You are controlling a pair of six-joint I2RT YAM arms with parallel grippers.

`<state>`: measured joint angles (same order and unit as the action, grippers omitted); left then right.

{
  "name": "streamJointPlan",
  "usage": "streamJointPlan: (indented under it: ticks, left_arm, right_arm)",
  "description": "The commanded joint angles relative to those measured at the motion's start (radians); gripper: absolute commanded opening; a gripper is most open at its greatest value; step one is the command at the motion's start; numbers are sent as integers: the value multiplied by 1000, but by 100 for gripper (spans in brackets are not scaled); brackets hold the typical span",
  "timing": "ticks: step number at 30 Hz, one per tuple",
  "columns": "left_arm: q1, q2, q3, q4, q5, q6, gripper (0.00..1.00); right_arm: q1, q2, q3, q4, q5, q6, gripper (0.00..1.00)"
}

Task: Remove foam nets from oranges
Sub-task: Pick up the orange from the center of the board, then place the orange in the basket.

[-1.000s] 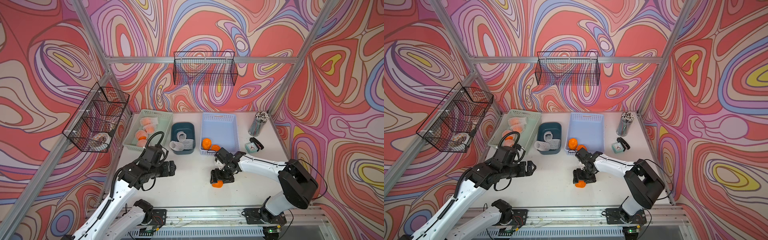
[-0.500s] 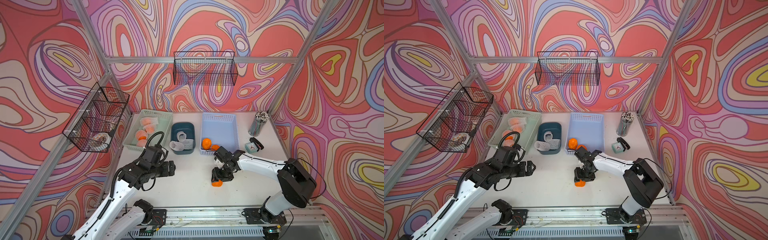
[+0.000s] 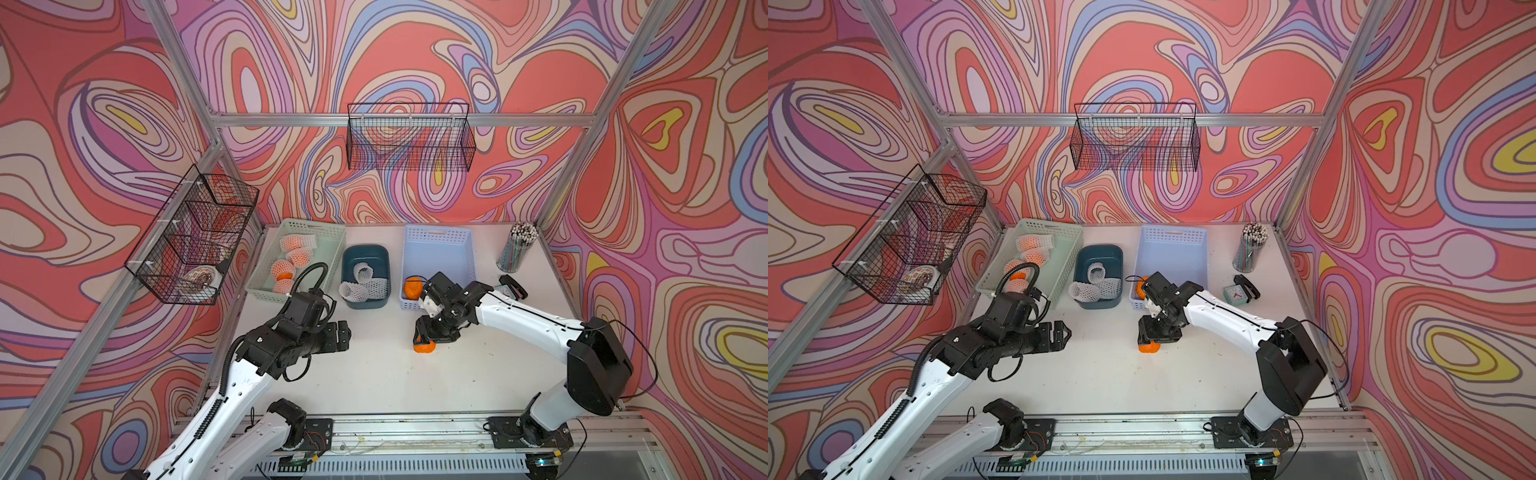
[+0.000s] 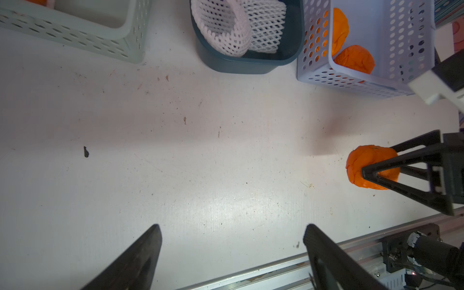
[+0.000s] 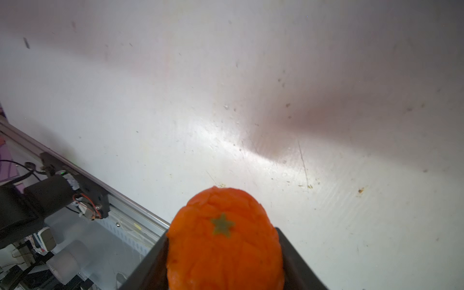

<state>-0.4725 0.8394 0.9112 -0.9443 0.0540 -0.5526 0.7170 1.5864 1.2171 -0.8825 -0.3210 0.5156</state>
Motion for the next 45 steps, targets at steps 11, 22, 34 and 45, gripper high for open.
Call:
streamJointPlan:
  ticks: [11,22,34,45]
  left_arm:
    - [-4,-29,112,-45,-111,32,93]
    - [-3,-96,131,-95,-174,17,97]
    - [-4,-134,199,-139,-258,43,100]
    - [-3,-148,234,-164,-268,52,100]
  right_arm:
    - [-50,120,384,-122,-11,-89,53]
    - [-189,233,595,-193,-47,-162,52]
    - [-345,306,661,-201,-53,-199,51]
    - [-396,457,763,-257,20,-239,51]
